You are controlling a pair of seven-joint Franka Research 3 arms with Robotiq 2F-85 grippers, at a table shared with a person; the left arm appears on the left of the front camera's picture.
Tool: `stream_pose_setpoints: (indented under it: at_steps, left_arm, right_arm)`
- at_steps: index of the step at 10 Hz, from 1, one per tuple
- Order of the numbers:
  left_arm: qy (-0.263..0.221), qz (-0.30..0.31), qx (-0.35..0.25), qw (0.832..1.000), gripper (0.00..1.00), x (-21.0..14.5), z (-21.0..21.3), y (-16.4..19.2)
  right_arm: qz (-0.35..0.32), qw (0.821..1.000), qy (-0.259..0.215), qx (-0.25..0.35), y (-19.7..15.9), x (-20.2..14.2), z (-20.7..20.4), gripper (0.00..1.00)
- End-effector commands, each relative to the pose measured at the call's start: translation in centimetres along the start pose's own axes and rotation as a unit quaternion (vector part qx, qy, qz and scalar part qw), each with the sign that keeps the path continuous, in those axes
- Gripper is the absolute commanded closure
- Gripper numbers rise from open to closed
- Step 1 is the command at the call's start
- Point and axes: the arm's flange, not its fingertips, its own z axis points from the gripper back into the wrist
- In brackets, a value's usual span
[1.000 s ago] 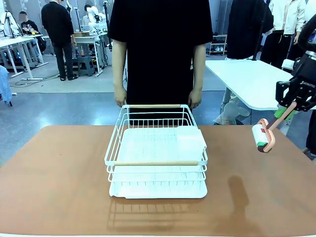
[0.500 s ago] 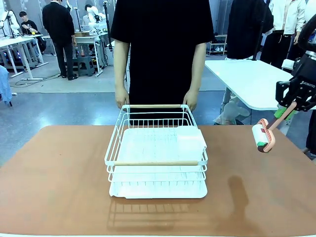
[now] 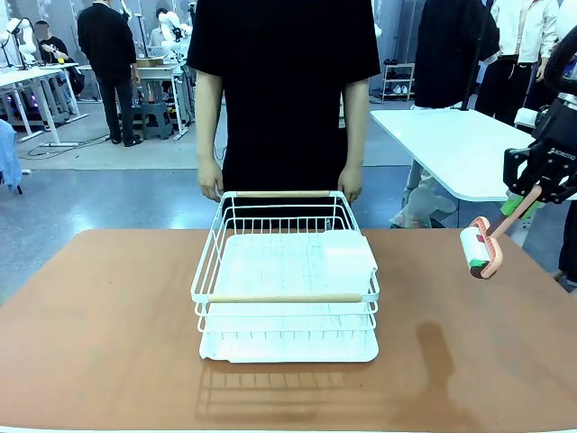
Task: Clean the table.
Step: Place the Lint Roller down when the Dish drying rack is positioned in the middle of the table.
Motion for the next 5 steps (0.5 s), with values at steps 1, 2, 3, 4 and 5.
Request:
stream_pose_setpoints:
  at_steps: [1,2,3,4,5]
  left_arm:
    - [-0.007,-0.008,-0.007,1.0,0.0,-0.19,0.13,-0.18]
    - [-0.007,-0.008,-0.007,1.0,0.0,-0.19,0.13,-0.18]
    - [-0.007,-0.008,-0.007,1.0,0.0,-0.19,0.13,-0.18]
    - [-0.007,-0.008,-0.007,1.0,0.0,-0.19,0.13,-0.18]
    - [-0.007,-0.008,-0.007,1.0,0.0,-0.19,0.13,-0.18]
  right_arm:
    - [-0.002,1.0,-0.004,0.005,0.1,-0.2,0.33,0.79]
    - [-0.002,1.0,-0.004,0.005,0.1,-0.2,0.33,0.79]
    - [-0.002,1.0,-0.004,0.005,0.1,-0.2,0.33,0.79]
    - [-0.002,1.0,-0.004,0.005,0.1,-0.2,0.33,0.79]
    - [-0.002,1.0,-0.004,0.005,0.1,-0.2,0.33,0.79]
